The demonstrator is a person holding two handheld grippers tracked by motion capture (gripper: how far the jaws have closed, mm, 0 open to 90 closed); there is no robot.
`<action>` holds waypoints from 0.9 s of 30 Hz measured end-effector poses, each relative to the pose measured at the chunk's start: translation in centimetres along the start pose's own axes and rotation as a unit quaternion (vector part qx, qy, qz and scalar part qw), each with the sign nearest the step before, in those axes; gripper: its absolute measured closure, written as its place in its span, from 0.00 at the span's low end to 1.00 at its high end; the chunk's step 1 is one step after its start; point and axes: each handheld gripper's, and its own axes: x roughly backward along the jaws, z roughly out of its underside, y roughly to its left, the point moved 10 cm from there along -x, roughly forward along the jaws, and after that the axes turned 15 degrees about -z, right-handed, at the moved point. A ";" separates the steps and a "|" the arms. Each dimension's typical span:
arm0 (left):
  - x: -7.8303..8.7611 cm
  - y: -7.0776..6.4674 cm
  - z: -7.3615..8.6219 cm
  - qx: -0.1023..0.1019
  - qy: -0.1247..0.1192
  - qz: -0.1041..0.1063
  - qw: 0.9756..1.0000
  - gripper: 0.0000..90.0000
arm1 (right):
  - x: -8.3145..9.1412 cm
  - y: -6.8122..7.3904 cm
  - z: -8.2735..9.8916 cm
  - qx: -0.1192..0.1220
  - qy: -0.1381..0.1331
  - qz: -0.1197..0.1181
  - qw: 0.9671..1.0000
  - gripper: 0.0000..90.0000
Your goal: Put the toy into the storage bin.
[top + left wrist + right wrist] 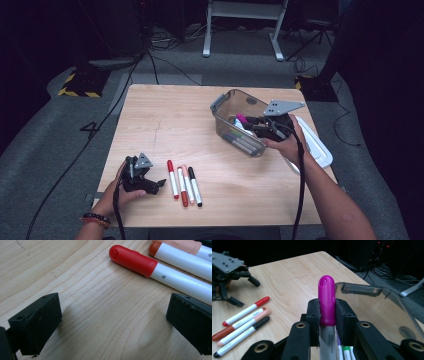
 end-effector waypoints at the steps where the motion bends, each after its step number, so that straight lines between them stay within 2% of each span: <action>1: 0.0 0.0 0.0 -0.001 0.001 0.000 1.000 0.00 | -0.1 -0.4 -0.1 -0.002 0.002 0.002 1.000 0.84; 10: 0.0 0.0 0.0 -0.001 0.001 0.001 1.000 0.00 | -1.7 -4.0 0.1 -0.022 0.034 0.013 0.999 0.83; 18: 0.0 0.0 0.0 -0.001 0.001 0.001 1.000 0.00 | -3.6 -6.2 1.1 -0.035 0.068 0.015 0.997 0.84; 24: 0.0 0.0 0.0 -0.001 0.000 0.001 1.000 0.00 | -4.9 -7.6 2.9 -0.052 0.108 0.013 0.993 0.83; 27: 0.0 0.0 0.0 -0.001 0.000 0.001 1.000 0.00 | -5.5 -7.9 4.0 -0.059 0.137 0.005 0.989 0.83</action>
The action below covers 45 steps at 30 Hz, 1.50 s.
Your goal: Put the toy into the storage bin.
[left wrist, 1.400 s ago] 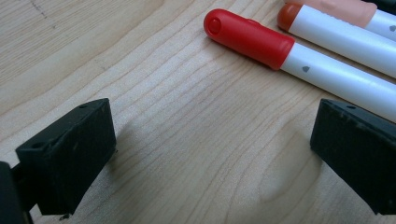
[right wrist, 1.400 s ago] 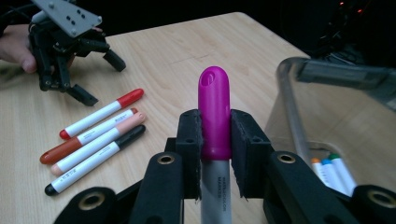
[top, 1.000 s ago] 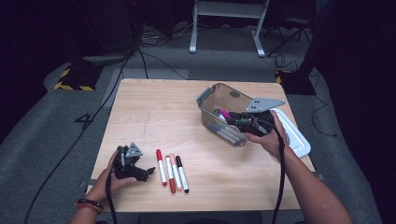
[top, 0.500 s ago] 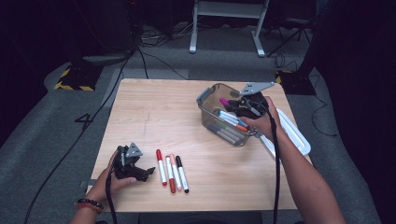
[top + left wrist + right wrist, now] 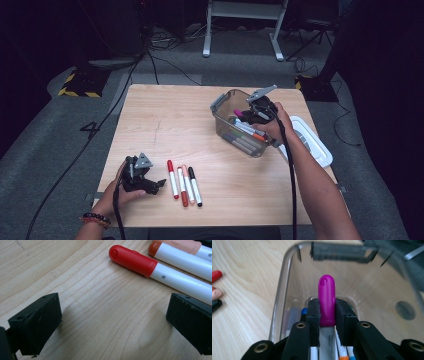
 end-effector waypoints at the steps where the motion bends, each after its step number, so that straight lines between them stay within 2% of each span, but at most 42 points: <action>1: 0.0 0.0 0.0 0.000 0.000 0.000 1.000 0.00 | -0.3 0.0 0.3 -0.004 0.010 -0.006 1.000 0.83; 5: 0.0 0.0 0.0 0.000 0.000 0.000 1.000 0.00 | -1.4 -0.2 1.3 -0.008 0.046 -0.012 0.999 0.83; 9: 0.0 0.0 0.0 0.000 0.000 0.000 1.000 0.00 | -1.8 0.2 1.7 -0.012 0.067 -0.024 0.997 0.83; 13: 0.0 0.0 0.0 0.000 0.000 0.000 1.000 0.00 | -2.3 0.6 1.9 -0.004 0.090 -0.027 0.996 0.83; 18: 0.0 0.0 0.0 0.000 0.000 0.000 1.000 0.00 | -2.9 1.1 1.9 -0.006 0.098 -0.036 0.994 0.83; 20: 0.0 0.0 0.0 0.000 0.000 0.000 1.000 0.00 | -3.0 1.0 1.8 -0.008 0.094 -0.032 0.995 0.82; 24: 0.0 0.0 0.0 0.000 0.000 0.000 1.000 0.00 | -2.8 0.5 1.7 -0.011 0.089 -0.019 0.996 0.71; 26: 0.0 0.0 0.0 0.000 0.000 0.000 1.000 0.00 | -2.5 0.4 1.5 -0.014 0.077 -0.013 0.997 0.70; 28: 0.0 0.0 0.0 0.000 0.000 0.000 1.000 0.00 | -2.0 0.3 1.3 -0.013 0.065 -0.004 0.998 0.64; 30: 0.0 0.0 0.0 0.000 0.000 0.000 1.000 0.00 | -1.4 0.3 0.8 -0.015 0.040 0.001 0.999 0.61; 32: 0.0 0.0 0.0 0.000 0.000 0.000 1.000 0.00 | -0.4 0.8 0.2 -0.007 0.012 0.006 1.000 0.54; 34: 0.0 0.0 0.0 0.000 0.000 0.000 1.000 0.00 | 0.5 1.2 -0.3 -0.006 -0.014 0.009 1.000 0.53; 39: 0.0 0.0 0.0 0.000 0.000 0.000 1.000 0.00 | 2.8 3.3 -1.1 0.016 -0.071 0.008 0.997 0.44; 43: 0.0 0.0 0.0 0.001 0.000 0.000 1.000 0.00 | 4.1 5.1 -1.0 0.032 -0.097 0.010 0.995 0.39; 45: 0.0 0.0 0.0 0.000 0.000 0.000 1.000 0.00 | 4.5 5.9 -0.9 0.036 -0.110 0.004 0.993 0.38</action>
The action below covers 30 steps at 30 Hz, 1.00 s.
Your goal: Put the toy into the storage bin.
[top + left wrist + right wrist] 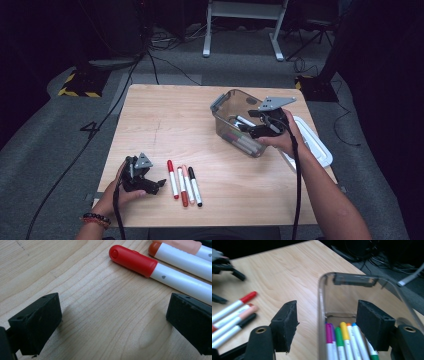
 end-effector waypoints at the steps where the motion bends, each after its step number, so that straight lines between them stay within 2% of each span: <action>1: 0.0 0.0 0.0 0.000 0.000 0.000 1.000 0.00 | 0.2 0.5 0.0 0.003 -0.005 -0.003 1.000 0.37; 7: 0.0 0.0 0.0 0.000 0.000 -0.001 1.000 0.00 | 0.2 4.3 0.1 0.027 -0.030 -0.029 0.999 0.32; 11: 0.0 0.0 0.0 0.000 0.000 -0.001 1.000 0.00 | -0.9 6.7 0.9 0.041 -0.026 -0.045 0.998 0.29; 12: 0.0 0.0 0.0 0.000 0.000 -0.001 1.000 0.00 | -0.9 6.7 0.9 0.041 -0.026 -0.045 0.998 0.29; 13: 0.0 0.0 0.0 0.000 0.000 -0.001 1.000 0.00 | -1.8 7.8 1.5 0.050 -0.023 -0.051 0.997 0.29; 16: 0.0 0.0 0.0 0.000 0.000 -0.001 1.000 0.00 | -3.1 9.0 2.2 0.045 -0.022 -0.066 0.997 0.28; 19: 0.0 0.0 0.0 0.000 0.000 -0.001 1.000 0.00 | -4.7 9.8 3.0 0.048 -0.014 -0.070 0.996 0.27; 23: 0.0 0.0 0.0 0.000 0.000 -0.001 1.000 0.00 | -7.6 10.7 4.8 0.048 0.010 -0.086 0.995 0.28; 27: 0.0 0.0 0.0 0.000 0.000 -0.001 1.000 0.00 | -10.0 11.9 6.0 0.048 0.028 -0.110 0.992 0.34; 30: 0.0 0.0 0.0 0.000 0.000 -0.001 1.000 0.00 | -12.0 12.8 6.6 0.051 0.038 -0.125 0.990 0.35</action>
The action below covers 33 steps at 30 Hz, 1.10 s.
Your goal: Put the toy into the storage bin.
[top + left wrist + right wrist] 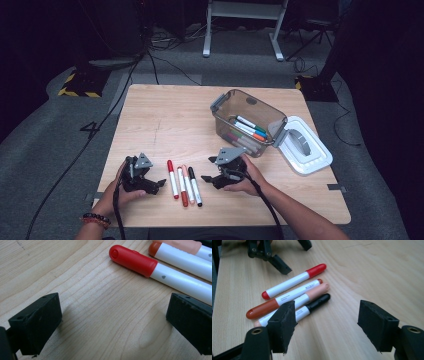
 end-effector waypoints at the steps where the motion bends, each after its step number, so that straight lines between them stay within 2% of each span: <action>1: 0.0 0.0 0.0 0.000 0.000 0.000 1.000 0.00 | -0.5 0.0 0.1 0.000 0.003 -0.002 1.000 0.35; 6: 0.0 0.0 0.0 0.000 -0.001 0.000 1.000 0.00 | -3.2 -0.1 0.5 -0.008 0.013 -0.010 1.000 0.35; 8: 0.0 0.0 0.0 0.000 0.000 0.000 1.000 0.00 | -3.8 -0.3 0.7 -0.015 0.016 -0.016 1.000 0.35; 14: 0.0 0.0 0.0 0.000 0.000 0.000 1.000 0.01 | -5.1 -1.0 1.3 -0.041 0.018 -0.015 0.999 0.34; 16: 0.0 0.0 0.0 0.000 -0.001 0.000 1.000 0.01 | -5.1 -1.2 1.3 -0.043 0.016 -0.013 0.999 0.35; 18: 0.0 0.0 0.0 0.000 -0.001 0.000 1.000 0.01 | -5.1 -1.5 1.7 -0.040 0.030 -0.002 0.999 0.38; 21: 0.0 0.0 0.0 -0.002 0.000 0.001 1.000 0.01 | -5.1 -1.8 2.7 -0.048 0.045 -0.003 0.998 0.43; 22: 0.0 0.0 0.0 -0.001 0.000 0.001 1.000 0.01 | -4.9 -2.0 2.9 -0.047 0.044 0.004 0.998 0.44; 26: 0.0 0.0 0.0 -0.002 0.000 0.001 1.000 0.00 | -3.8 -2.9 3.4 -0.059 0.046 0.015 0.997 0.55; 29: 0.0 0.0 0.0 -0.002 -0.001 0.000 1.000 0.01 | -2.8 -3.5 4.0 -0.058 0.048 0.019 0.997 0.69; 33: 0.0 0.0 0.0 -0.002 -0.001 -0.001 1.000 0.00 | -1.8 -4.0 4.6 -0.063 0.050 0.018 0.997 0.80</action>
